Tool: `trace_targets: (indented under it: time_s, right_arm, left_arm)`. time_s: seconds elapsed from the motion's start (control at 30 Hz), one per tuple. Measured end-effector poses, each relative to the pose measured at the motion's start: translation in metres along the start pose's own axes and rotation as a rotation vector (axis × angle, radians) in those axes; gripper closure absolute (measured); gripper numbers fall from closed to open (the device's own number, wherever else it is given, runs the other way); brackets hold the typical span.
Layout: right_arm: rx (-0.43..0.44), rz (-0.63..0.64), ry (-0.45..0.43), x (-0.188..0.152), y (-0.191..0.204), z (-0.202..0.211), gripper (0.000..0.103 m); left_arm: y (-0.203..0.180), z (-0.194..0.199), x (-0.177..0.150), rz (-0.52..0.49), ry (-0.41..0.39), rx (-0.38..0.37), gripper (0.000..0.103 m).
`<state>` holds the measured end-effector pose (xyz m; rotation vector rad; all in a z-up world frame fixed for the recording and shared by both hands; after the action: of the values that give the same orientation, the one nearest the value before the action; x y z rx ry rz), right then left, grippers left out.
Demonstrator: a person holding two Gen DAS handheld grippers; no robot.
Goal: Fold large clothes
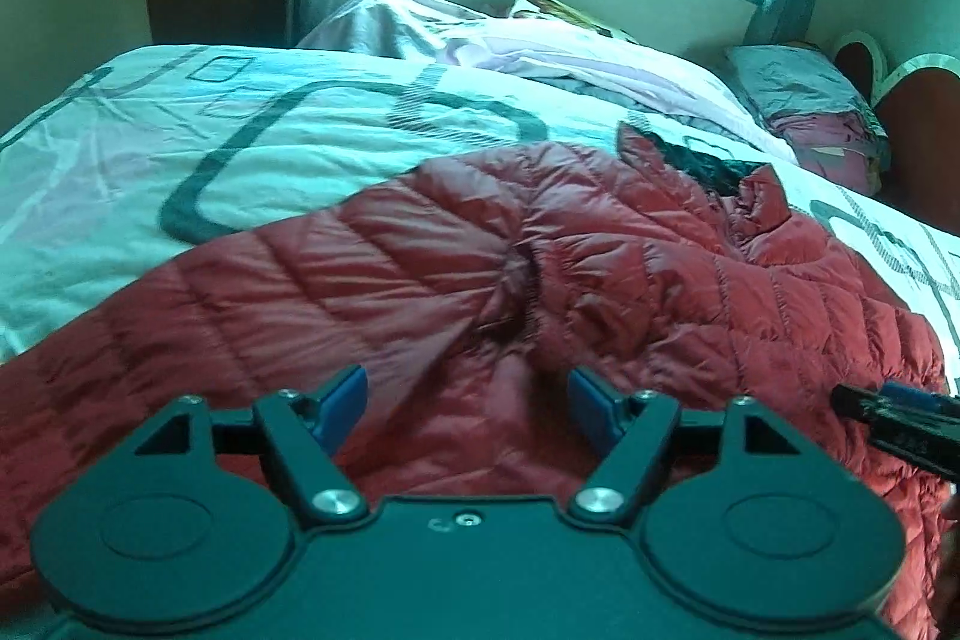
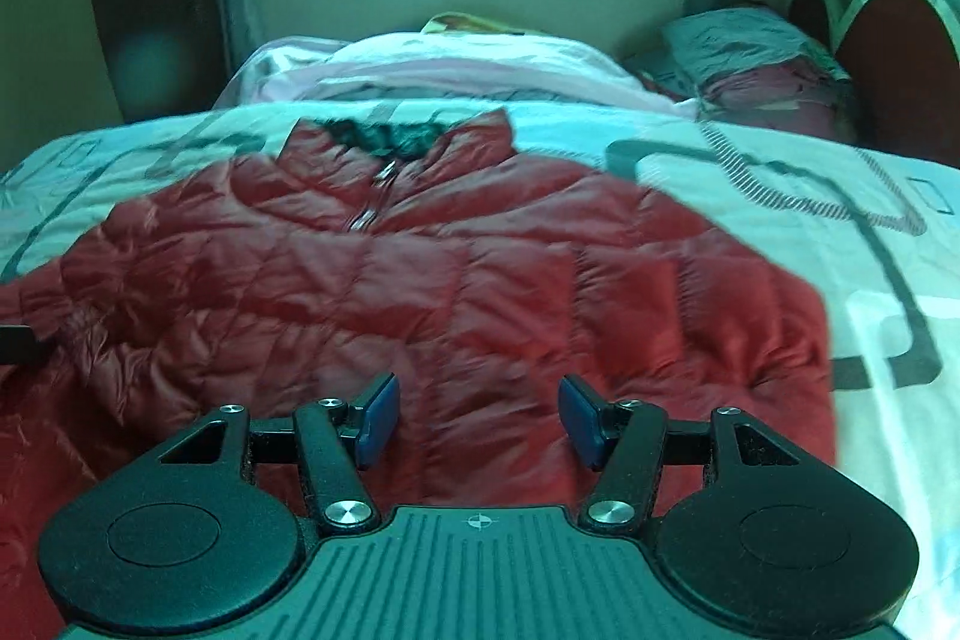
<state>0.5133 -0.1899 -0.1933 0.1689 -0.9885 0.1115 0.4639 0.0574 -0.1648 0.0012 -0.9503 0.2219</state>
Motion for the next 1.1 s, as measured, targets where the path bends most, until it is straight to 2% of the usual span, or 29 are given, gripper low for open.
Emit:
trace_targets:
  time_s: [0.13, 0.3, 0.53, 0.7, 0.8, 0.87, 1.0, 1.1]
  right_arm:
    - [-0.02, 0.05, 0.036, -0.008, 0.008, -0.01, 0.045]
    - [0.025, 0.025, -0.026, 0.007, 0.027, 0.001, 0.045]
    - [0.094, 0.052, -0.029, 0.011, 0.072, -0.004, 0.045]
    - [0.084, 0.048, -0.02, 0.007, 0.085, -0.016, 0.045]
    - [0.073, 0.12, 0.028, -0.005, 0.095, -0.029, 0.045]
    - [0.066, 0.172, 0.031, -0.007, 0.099, -0.032, 0.044]
    - [0.074, 0.143, 0.01, -0.002, 0.098, -0.029, 0.045]
    - [0.053, 0.164, 0.026, -0.014, 0.097, -0.038, 0.045]
  left_arm:
    - [0.025, 0.012, -0.004, 0.03, 0.009, 0.032, 0.03]
    - [0.058, 0.026, -0.01, 0.079, 0.017, 0.076, 0.029]
    - [0.109, 0.046, -0.023, 0.148, 0.032, 0.151, 0.027]
    - [0.144, 0.058, -0.038, 0.221, 0.053, 0.211, 0.026]
    - [0.162, 0.069, -0.046, 0.265, 0.049, 0.25, 0.026]
    - [0.177, 0.08, -0.052, 0.301, 0.047, 0.283, 0.026]
    - [0.21, 0.102, -0.07, 0.388, 0.043, 0.359, 0.024]
    - [0.232, 0.117, -0.08, 0.444, 0.028, 0.41, 0.025]
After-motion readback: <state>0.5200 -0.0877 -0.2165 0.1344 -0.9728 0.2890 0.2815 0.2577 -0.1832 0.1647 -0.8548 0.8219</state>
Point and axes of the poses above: each gripper's, at about its wrist camera, not at the fingertips, and z roughly against the way its jaws point, y to its left, x to its top, the point moved 7 cm from there along -z, roughly the way its jaws point, and after that the axes turned 12 degrees about -y, right-handed, at the moved point
